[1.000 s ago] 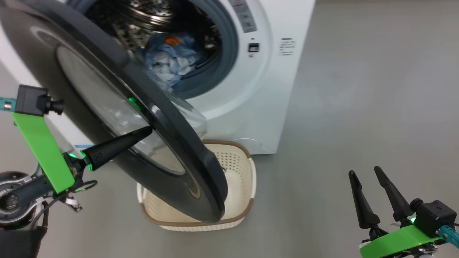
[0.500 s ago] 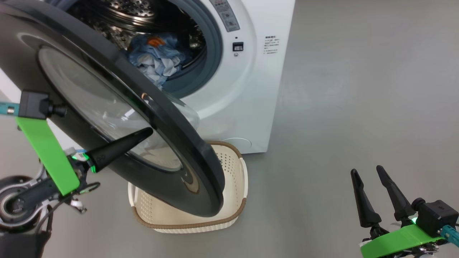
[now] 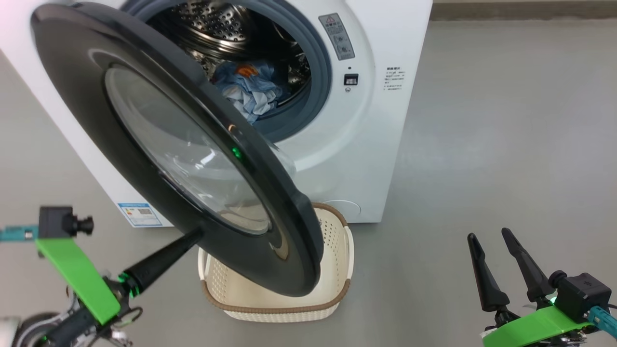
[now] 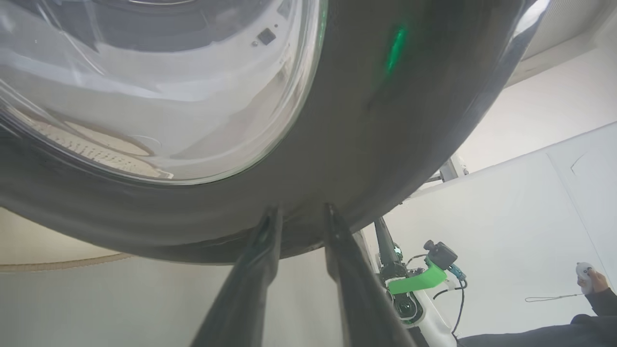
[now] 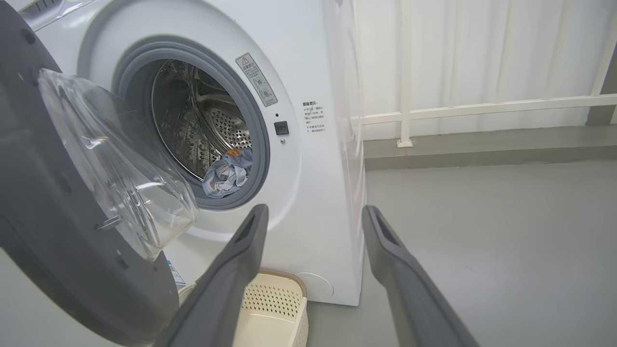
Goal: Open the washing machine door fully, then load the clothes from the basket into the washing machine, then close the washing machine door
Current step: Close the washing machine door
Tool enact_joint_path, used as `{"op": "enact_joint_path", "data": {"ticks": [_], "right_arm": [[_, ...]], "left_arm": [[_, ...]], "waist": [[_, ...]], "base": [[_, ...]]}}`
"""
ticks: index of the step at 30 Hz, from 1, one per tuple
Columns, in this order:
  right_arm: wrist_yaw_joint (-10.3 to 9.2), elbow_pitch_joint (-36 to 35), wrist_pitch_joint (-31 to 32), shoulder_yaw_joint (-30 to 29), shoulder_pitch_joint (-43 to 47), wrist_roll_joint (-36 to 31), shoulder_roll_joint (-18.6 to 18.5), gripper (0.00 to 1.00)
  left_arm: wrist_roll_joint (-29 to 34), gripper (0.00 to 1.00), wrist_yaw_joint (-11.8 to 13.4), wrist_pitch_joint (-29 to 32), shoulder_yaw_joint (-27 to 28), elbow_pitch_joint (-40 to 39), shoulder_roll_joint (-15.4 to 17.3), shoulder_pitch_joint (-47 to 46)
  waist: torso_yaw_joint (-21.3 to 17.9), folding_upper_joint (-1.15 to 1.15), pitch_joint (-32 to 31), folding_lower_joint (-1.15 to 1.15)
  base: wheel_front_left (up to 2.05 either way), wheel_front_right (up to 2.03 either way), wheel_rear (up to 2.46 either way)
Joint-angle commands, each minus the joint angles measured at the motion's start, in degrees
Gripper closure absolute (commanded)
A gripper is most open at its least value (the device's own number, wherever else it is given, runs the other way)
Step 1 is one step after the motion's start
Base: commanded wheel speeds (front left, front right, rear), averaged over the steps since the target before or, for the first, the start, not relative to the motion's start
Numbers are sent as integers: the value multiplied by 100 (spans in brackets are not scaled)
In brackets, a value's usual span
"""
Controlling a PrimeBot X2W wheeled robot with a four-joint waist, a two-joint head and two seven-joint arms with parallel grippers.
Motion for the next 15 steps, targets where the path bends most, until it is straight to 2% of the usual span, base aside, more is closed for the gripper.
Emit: {"op": "enact_joint_path", "data": {"ticks": [1, 2, 3, 8, 15], "right_arm": [[25, -121, -46, 115, 18, 19, -120, 0], [25, -122, -46, 117, 34, 20, -124, 0], [25, -123, -46, 120, 51, 22, -129, 0], [25, -125, -46, 136, 83, 31, -147, 0], [25, -128, -46, 118, 125, 37, -153, 0]], "left_arm": [[75, 52, -30, -113, 272, -182, 184, -33], [125, 15, -30, -227, 286, -168, 174, 59], [178, 0, -30, -334, 290, -148, 170, 144], [516, 0, -30, -977, 228, 22, 181, 462], [846, 0, -30, -2197, 15, 614, 132, 731]], "waist": [[68, 0, -69, 0], [83, 0, -91, 0], [93, 0, -103, 0], [120, 0, -131, 0], [118, 0, -155, 0]], "base": [[0, 0, 0], [0, 0, 0], [0, 0, 0], [0, 0, 0], [0, 0, 0]]}}
